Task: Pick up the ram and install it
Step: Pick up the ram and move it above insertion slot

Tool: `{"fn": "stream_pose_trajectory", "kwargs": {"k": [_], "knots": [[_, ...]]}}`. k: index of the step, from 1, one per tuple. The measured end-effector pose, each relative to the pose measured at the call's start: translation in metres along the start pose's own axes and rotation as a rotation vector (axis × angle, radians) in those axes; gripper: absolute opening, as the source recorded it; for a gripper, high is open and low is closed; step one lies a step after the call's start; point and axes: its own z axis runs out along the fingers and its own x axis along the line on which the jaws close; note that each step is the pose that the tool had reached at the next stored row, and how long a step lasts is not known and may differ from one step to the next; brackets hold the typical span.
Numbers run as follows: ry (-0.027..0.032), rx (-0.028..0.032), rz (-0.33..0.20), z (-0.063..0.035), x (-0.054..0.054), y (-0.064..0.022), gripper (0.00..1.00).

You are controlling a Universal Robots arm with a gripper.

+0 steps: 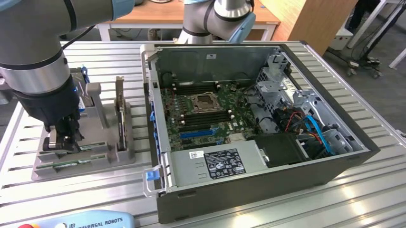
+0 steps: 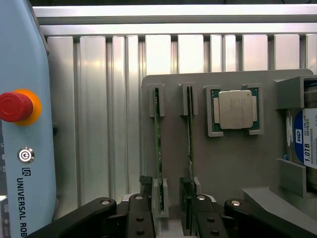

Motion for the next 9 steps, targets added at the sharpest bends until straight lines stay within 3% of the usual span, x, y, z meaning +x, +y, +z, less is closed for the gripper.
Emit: {"fn": "stream_pose_trajectory", "kwargs": {"k": [9], "knots": [[-0.0001, 0.0001, 0.0, 0.0073, 0.0, -0.0003, 0.36]]}}
